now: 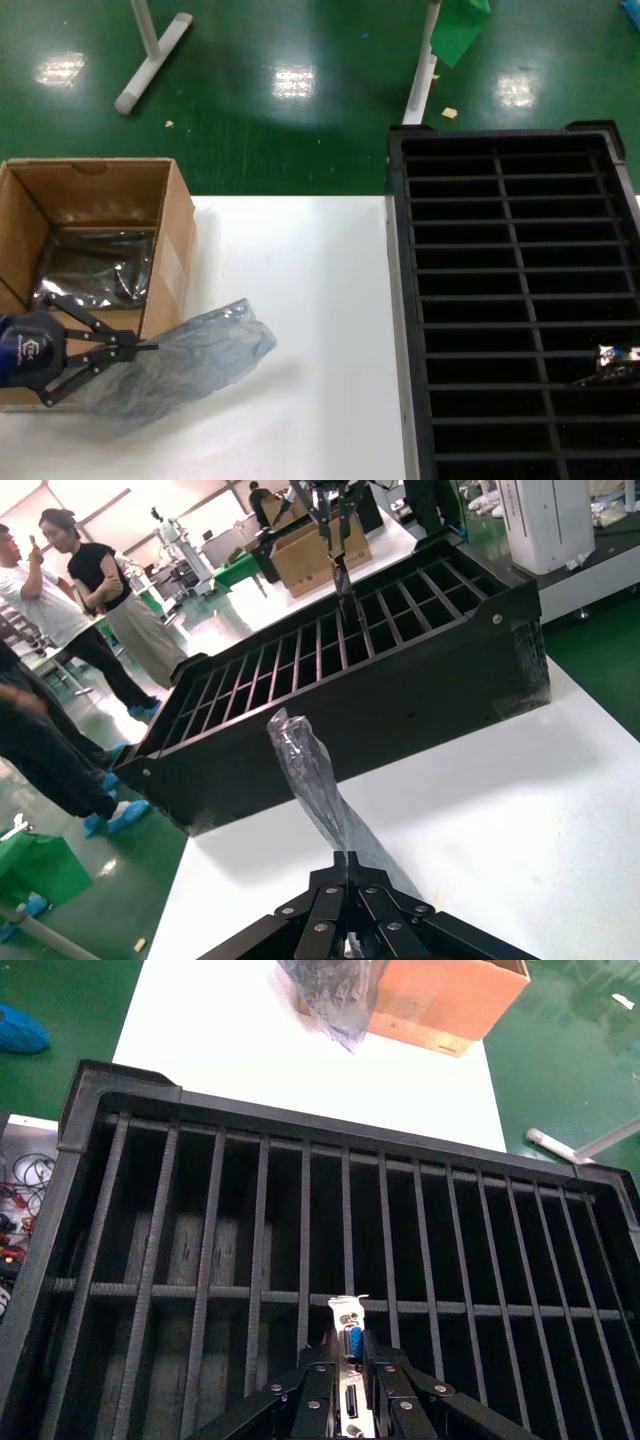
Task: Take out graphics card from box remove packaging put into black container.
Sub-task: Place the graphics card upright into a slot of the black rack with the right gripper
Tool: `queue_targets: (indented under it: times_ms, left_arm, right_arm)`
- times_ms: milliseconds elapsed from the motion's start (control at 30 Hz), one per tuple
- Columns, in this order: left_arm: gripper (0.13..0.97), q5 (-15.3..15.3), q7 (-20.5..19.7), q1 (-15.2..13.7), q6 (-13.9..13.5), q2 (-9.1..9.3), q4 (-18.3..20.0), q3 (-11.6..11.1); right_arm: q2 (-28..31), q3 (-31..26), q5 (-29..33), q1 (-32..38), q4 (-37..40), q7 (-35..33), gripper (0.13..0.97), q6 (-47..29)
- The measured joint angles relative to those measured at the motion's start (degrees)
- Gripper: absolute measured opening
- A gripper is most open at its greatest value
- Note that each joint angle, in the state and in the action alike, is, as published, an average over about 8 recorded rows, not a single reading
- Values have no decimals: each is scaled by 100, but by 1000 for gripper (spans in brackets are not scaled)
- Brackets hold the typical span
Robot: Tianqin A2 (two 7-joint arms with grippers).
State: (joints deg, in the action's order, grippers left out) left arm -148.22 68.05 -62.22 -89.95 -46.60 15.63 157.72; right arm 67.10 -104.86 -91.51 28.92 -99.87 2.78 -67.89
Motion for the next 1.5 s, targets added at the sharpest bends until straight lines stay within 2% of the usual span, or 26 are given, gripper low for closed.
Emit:
queue_targets:
  times_ms: [433,767,1500]
  left_arm:
    - [142,-11,108,59,0,127,-370,-2]
    - [142,-31,143,108,0,147,-540,-6]
    - [142,9,104,149,0,167,-496,-3]
  right_arm:
    - [-596,-507,365,672,303,-19,179,-423]
    - [-772,-631,499,920,525,-88,179,-531]
    - [-856,-607,491,958,875,-337,179,-436]
